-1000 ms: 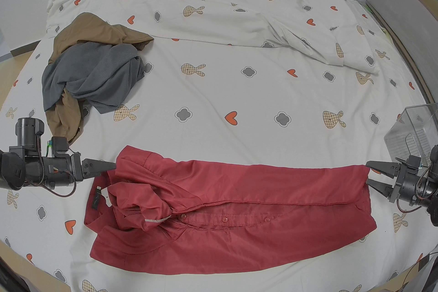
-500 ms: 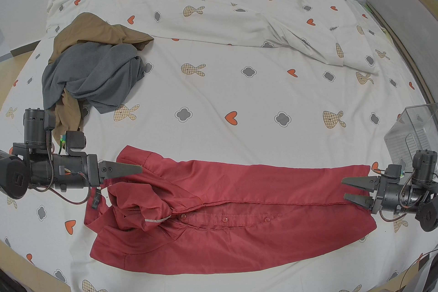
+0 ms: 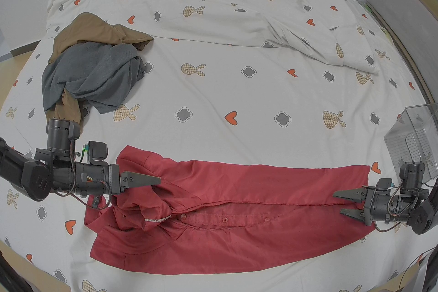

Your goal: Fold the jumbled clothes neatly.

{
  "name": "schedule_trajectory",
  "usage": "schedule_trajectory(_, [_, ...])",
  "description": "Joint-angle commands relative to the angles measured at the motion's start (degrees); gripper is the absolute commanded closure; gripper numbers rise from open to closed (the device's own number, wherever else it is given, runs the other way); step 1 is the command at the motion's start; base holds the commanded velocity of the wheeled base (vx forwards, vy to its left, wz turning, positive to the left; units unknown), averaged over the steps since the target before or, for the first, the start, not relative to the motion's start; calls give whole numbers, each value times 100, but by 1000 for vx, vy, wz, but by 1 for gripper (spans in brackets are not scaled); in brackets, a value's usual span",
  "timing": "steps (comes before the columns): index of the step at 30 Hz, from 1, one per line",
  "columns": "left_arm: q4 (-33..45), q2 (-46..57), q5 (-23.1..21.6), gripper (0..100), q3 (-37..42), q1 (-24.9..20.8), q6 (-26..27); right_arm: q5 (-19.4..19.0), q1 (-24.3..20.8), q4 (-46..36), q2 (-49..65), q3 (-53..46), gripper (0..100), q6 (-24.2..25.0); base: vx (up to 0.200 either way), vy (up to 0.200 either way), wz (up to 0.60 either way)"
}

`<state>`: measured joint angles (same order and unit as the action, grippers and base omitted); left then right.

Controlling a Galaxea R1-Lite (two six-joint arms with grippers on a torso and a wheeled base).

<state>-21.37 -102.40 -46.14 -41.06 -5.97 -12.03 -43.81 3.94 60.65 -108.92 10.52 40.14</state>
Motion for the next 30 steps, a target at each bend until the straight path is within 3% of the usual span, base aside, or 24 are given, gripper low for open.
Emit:
schedule_trajectory(1, [-34, -175, 0, 0, -7, 0, -1, 4, -51, 0, -41, -15, 0, 11, 0, 0, 0])
schedule_trajectory(16, [-34, -228, 0, 0, 28, -9, 8, -4, 485, 79, -305, 310, 0, -7, 0, 0, 0])
schedule_trajectory(17, [-34, -228, 0, 0, 28, -9, 17, -4, 512, 79, -305, 301, 100, -7, 0, 0, 0])
schedule_trajectory(30, [-34, -280, 0, 0, 63, 0, 25, -4, 538, 88, -173, 258, 100, -24, 0, 0, 0])
